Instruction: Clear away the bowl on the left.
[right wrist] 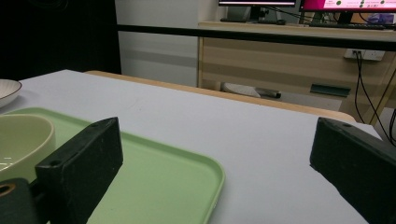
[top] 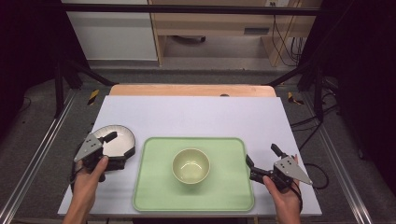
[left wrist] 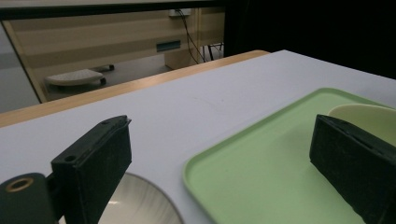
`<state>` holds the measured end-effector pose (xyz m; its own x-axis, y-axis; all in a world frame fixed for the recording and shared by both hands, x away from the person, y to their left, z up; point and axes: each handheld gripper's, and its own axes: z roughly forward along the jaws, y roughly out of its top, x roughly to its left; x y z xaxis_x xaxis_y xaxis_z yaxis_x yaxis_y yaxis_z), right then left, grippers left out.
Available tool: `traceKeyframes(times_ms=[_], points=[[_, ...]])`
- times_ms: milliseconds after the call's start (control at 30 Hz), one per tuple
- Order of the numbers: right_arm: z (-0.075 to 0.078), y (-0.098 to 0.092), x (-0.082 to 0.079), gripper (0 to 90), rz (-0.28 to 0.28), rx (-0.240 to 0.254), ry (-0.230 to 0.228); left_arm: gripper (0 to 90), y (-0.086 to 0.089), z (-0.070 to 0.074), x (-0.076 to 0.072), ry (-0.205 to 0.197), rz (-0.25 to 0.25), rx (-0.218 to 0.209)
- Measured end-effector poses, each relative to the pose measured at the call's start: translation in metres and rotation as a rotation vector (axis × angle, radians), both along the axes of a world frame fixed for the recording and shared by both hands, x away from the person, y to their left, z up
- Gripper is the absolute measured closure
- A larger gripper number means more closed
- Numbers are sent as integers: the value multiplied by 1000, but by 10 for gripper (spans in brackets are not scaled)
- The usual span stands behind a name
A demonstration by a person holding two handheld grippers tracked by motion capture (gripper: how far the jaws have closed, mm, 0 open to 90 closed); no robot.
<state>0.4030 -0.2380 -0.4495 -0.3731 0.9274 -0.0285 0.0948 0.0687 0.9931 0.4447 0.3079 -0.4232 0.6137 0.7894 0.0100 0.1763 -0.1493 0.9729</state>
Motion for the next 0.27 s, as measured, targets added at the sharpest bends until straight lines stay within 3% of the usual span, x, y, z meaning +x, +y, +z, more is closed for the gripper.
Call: traceKeyframes(times_ms=[133,200,267], points=[[0,1,0,29,4,-4,-3,56,17,-7,-10,-22,29,-34],[0,1,0,29,3,-4,-1,53,20,-12,-11,-17,39,2],[0,1,0,29,2,-4,-2,52,24,-16,-9,-15,48,2]])
